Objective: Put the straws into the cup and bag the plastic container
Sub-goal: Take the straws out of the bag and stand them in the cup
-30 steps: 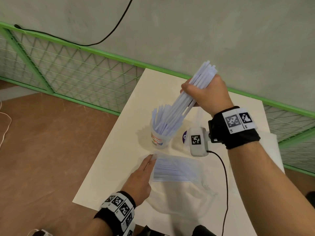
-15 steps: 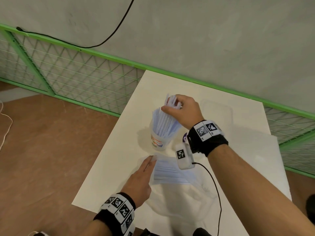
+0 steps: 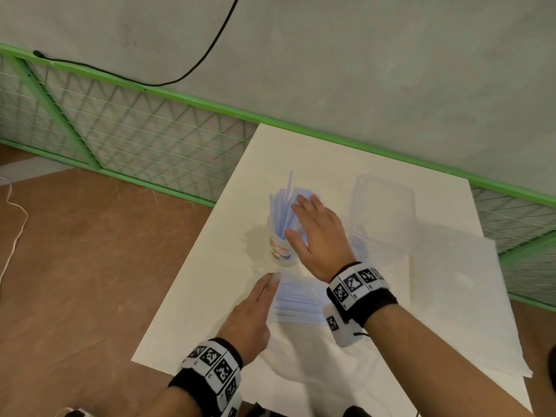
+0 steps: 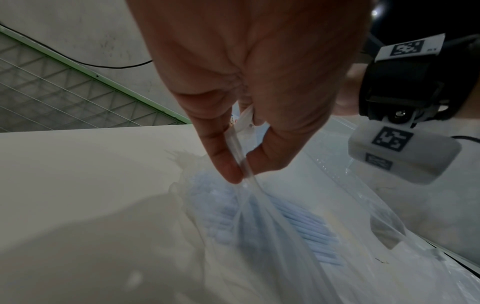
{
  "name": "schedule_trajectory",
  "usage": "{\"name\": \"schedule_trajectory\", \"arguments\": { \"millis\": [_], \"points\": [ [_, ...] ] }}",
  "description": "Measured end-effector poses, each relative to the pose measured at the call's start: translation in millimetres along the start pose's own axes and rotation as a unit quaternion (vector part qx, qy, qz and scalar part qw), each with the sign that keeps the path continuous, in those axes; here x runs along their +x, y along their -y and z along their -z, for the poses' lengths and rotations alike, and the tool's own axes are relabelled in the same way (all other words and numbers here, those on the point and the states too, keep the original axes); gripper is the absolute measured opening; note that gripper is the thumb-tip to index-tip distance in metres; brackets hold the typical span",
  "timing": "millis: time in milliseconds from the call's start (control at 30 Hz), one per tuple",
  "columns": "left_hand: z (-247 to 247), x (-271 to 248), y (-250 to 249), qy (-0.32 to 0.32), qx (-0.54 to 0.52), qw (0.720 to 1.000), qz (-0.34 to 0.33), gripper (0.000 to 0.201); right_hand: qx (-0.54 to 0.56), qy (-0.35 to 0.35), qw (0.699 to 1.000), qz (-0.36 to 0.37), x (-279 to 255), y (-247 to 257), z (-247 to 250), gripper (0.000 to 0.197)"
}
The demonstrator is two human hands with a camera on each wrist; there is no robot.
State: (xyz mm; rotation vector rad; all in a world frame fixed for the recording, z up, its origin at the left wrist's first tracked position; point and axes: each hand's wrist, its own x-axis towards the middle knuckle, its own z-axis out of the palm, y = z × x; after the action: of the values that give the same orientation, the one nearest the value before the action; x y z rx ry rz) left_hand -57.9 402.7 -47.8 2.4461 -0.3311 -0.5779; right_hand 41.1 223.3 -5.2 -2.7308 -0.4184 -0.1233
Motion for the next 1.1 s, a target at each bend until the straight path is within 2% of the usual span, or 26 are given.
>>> {"name": "schedule_trajectory", "arguments": {
  "millis": [133, 200, 267, 333, 433, 533, 667, 733, 833, 900, 1000, 1100],
  "points": [
    [0, -1, 1, -0.001, -0.001, 1.0, -0.006, 0.089, 0.099, -0.108, 0.989, -0.014, 14, 1, 7, 0.057],
    [0, -1, 2, 0.0, -0.001, 1.0, -0.009, 0.089, 0.132, -0.139, 0.981, -0.02, 26, 5, 12, 0.066],
    [0, -1, 2, 0.003, -0.002, 1.0, -0.01, 0.09, 0.121, -0.115, 0.986, -0.011, 37, 9, 15, 0.082],
    [2, -2, 1, 0.002, -0.002, 1.0, -0.009, 0.09, 0.071, -0.069, 0.995, 0.001, 45, 11, 14, 0.085],
    [2, -1, 0, -0.005, 0.002, 1.0, -0.01, 0.09, 0.006, -0.025, 1.0, 0.0, 47, 7, 5, 0.069],
    [1, -1, 2, -0.007, -0.003, 1.0, -0.014, 0.09, -0.03, -0.05, 0.998, 0.026, 42, -1, -3, 0.052],
    [0, -4, 3, -0.011, -0.004, 1.0, -0.018, 0.091, -0.041, -0.085, 0.994, 0.06, 39, 0, -3, 0.063],
    [1, -5, 2, -0.013, -0.004, 1.0, -0.015, 0.09, -0.059, -0.068, 0.993, 0.076, 39, 6, -6, 0.06],
    [2, -7, 1, -0.014, -0.007, 1.0, -0.015, 0.089, -0.13, -0.028, 0.985, 0.108, 39, 11, -12, 0.045],
    [2, -6, 1, -0.015, -0.009, 1.0, -0.013, 0.089, -0.133, -0.02, 0.984, 0.113, 38, 11, -8, 0.049],
    [0, -5, 3, -0.011, -0.01, 1.0, -0.006, 0.09, -0.065, -0.064, 0.99, 0.11, 30, 19, 15, 0.047],
    [-1, -2, 3, -0.008, -0.009, 1.0, 0.006, 0.088, 0.022, -0.154, 0.973, 0.171, 0, 33, 34, 0.03]
  ]
}}
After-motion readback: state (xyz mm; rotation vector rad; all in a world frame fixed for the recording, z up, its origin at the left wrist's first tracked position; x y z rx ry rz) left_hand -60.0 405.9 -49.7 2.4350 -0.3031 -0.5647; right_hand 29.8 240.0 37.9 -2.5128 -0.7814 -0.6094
